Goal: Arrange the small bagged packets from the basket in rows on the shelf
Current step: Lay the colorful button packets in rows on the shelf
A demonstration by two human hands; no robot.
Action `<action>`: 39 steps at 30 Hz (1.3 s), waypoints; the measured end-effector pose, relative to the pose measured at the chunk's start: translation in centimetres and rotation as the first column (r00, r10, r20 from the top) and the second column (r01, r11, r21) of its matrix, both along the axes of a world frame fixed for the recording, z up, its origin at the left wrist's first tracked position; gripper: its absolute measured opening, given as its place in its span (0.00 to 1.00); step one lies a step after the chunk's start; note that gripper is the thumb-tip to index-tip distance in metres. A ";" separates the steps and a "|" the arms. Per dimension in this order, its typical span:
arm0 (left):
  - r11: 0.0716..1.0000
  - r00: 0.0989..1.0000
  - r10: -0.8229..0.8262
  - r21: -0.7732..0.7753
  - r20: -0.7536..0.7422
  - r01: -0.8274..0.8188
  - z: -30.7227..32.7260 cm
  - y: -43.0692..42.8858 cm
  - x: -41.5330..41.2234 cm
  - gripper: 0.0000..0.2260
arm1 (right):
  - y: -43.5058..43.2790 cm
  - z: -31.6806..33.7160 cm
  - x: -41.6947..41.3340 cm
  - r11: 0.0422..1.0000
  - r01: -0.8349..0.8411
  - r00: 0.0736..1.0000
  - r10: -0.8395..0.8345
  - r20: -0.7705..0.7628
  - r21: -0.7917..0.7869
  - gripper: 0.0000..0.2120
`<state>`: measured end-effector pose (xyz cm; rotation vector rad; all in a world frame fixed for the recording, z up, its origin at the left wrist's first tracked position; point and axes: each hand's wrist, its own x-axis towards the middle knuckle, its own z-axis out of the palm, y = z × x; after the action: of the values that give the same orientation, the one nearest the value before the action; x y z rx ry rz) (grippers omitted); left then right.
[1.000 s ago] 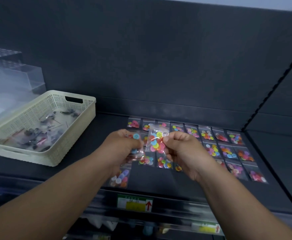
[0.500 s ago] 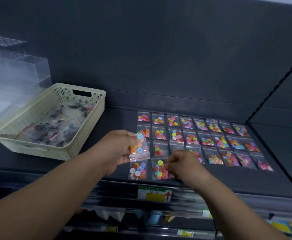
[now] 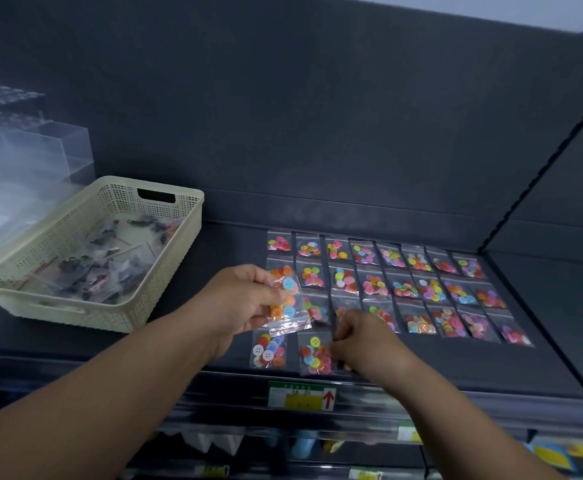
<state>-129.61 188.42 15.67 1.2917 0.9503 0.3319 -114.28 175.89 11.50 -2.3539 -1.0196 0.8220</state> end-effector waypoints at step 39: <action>0.996 0.998 -0.024 -0.083 -0.050 0.020 0.3 -6.2 7.3 0.11 | -3.3 3.5 4.9 0.898 0.313 0.668 0.022 -0.744 0.308 0.11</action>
<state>-122.35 182.17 15.93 1.2390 0.9825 0.2404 -109.42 172.63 14.95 -1.4731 -0.5497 1.2058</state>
